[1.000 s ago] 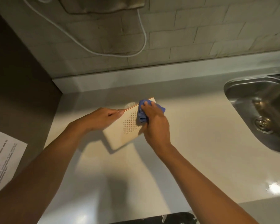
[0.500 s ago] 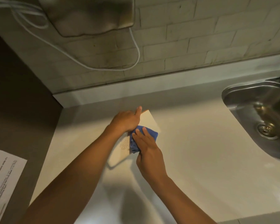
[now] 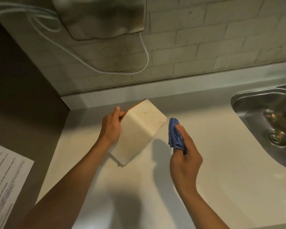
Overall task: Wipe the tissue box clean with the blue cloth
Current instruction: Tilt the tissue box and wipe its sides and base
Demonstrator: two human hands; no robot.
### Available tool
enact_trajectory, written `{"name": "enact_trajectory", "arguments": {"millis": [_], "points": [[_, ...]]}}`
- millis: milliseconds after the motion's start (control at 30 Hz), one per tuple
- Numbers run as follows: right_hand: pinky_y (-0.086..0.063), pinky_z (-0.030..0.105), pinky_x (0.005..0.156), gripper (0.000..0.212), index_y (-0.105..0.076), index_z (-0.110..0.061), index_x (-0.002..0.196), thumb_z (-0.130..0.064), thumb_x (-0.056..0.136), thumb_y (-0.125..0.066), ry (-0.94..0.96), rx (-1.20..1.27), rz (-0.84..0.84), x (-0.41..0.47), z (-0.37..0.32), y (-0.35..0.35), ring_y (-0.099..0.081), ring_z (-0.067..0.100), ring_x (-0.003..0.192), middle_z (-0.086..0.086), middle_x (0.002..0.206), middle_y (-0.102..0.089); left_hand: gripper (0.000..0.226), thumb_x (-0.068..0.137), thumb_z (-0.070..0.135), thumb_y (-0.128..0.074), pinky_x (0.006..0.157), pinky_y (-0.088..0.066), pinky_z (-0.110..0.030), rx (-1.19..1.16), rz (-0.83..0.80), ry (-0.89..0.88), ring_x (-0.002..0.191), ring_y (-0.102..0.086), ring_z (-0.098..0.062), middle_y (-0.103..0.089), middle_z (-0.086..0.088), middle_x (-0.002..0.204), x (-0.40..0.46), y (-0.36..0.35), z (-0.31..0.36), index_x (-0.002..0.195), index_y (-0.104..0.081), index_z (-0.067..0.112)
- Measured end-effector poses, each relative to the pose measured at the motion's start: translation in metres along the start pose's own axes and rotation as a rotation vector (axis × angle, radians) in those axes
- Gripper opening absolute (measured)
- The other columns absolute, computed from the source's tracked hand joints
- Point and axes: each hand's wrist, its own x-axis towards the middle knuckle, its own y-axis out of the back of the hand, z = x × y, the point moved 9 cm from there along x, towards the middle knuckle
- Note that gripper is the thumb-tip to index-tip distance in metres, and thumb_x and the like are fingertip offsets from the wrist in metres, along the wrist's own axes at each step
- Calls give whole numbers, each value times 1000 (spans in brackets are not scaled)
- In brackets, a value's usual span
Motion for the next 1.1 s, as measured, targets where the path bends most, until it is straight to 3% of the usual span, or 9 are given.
{"name": "enact_trajectory", "arguments": {"millis": [167, 233, 333, 467, 667, 800, 900, 1033, 1100], "points": [[-43, 17, 99, 71, -63, -21, 127, 25, 77, -43, -36, 1, -58, -18, 2, -8, -54, 6, 123, -8, 131, -60, 62, 105, 41, -29, 54, -38, -8, -115, 38, -82, 53, -53, 6, -62, 20, 55, -8, 8, -11, 58, -68, 42], [-43, 17, 99, 70, -64, -21, 126, 25, 78, -43, -47, 5, -53, -20, 3, -9, -54, 6, 122, -10, 130, -61, 62, 102, 56, -28, 62, -44, -17, -160, -62, -65, 60, -56, 2, -66, 6, 62, -7, 3, -16, 67, -73, 32], [-42, 20, 101, 71, -64, -22, 126, 26, 77, -43, -26, -12, -34, -15, 2, -8, -53, 7, 123, -10, 131, -61, 84, 92, 82, -26, 73, -41, -37, -258, -204, -51, 74, -58, -24, -63, -25, 81, -8, -5, -16, 79, -70, 11], [-42, 16, 100, 69, -63, -17, 127, 26, 76, -43, 14, -34, -67, -12, -5, -14, -53, 7, 124, -6, 132, -60, 92, 85, 92, -18, 71, -42, -39, -204, -238, -52, 74, -58, -41, -62, -22, 77, -9, -11, -7, 74, -65, 13], [-44, 19, 100, 69, -62, -20, 129, 24, 79, -46, 17, -43, -67, -9, -7, -20, -54, 5, 122, -8, 132, -60, 82, 83, 88, -12, 76, -53, -34, -128, -225, 93, 79, -71, -13, -76, 2, 83, -5, -8, -5, 89, -78, 40], [-43, 16, 99, 63, -61, -18, 129, 17, 79, -46, 58, -80, -98, -8, -16, -26, -54, 5, 122, -6, 133, -59, 104, 69, 103, -13, 84, -56, -50, -197, -200, 136, 84, -72, -33, -75, -12, 82, -9, -8, -6, 86, -76, 22], [-42, 16, 100, 65, -60, -14, 130, 24, 77, -50, 127, -167, -165, -8, -22, -31, -52, 7, 125, -2, 134, -58, 92, 81, 93, -18, 86, -54, -60, -263, -19, 124, 82, -68, -45, -69, -22, 76, -10, 5, -13, 64, -71, 19], [-43, 28, 103, 58, -60, -3, 127, 22, 75, -51, 318, -299, -214, -15, -44, -40, -48, 21, 130, 1, 135, -55, 86, 86, 80, -22, 79, -56, -58, -298, 92, 116, 78, -67, -46, -68, -22, 69, -12, 12, -21, 62, -69, 12], [-45, 32, 100, 53, -62, -1, 123, 16, 75, -49, 379, -318, -219, -24, -56, -46, -47, 21, 130, 1, 132, -56, 81, 88, 78, -22, 70, -57, -49, -299, 100, 89, 72, -69, -37, -67, -12, 61, -13, 13, -19, 55, -67, 18]]}}
